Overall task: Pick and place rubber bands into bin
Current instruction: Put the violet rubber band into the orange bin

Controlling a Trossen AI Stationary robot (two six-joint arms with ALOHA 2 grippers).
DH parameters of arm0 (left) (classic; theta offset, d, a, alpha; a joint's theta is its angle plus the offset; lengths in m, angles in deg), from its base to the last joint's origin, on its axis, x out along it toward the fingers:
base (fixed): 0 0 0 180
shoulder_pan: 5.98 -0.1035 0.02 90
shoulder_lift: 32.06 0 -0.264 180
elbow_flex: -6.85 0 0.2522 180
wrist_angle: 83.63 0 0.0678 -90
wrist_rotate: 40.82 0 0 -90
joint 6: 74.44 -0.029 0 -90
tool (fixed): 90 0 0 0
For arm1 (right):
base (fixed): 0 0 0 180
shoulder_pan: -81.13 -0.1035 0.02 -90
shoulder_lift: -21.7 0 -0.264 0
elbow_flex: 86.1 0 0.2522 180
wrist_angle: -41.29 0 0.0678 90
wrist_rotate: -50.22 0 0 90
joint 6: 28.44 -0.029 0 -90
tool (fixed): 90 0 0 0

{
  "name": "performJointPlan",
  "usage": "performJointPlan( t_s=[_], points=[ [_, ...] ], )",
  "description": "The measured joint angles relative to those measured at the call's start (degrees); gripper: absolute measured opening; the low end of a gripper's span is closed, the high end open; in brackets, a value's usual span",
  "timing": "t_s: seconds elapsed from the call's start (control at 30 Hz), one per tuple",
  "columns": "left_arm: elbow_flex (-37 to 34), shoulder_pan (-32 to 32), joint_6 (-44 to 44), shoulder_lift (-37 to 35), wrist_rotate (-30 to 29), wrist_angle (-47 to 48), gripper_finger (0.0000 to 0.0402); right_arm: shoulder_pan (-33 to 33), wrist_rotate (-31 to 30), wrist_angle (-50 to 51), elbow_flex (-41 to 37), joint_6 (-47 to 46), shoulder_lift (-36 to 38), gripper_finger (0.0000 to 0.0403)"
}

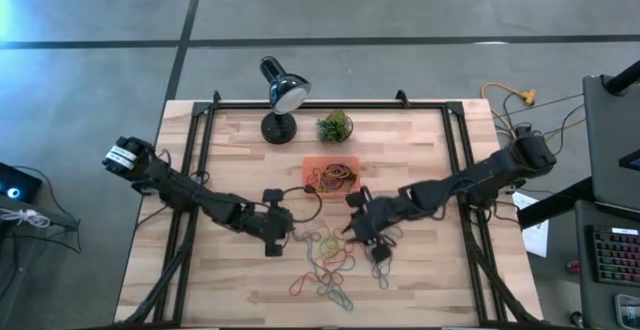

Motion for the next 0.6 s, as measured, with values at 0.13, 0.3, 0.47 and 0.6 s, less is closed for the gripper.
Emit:
performJointPlan(
  t_s=[0.13,0.3,0.47,0.6],
  points=[
    [-0.1,-0.3,-0.9,0.1,5.2,0.0,0.0068,-2.7,-1.1,0.1,0.0,-1.4,0.0,0.0095],
    [-0.2,-0.4,-4.1,2.7,6.3,-2.2,0.0068,-5.0,-1.2,-0.5,0.0,-1.9,0.0,0.0086],
    [0.5,-1.0,-5.6,6.7,6.6,-3.4,0.0068,-6.4,-1.2,-1.4,-0.2,-2.6,-0.1,0.0077],
    [0.4,-1.3,-5.7,8.5,6.8,-5.1,0.0068,-7.2,-1.2,-1.4,-0.3,-3.4,-0.1,0.0071]
  ],
)
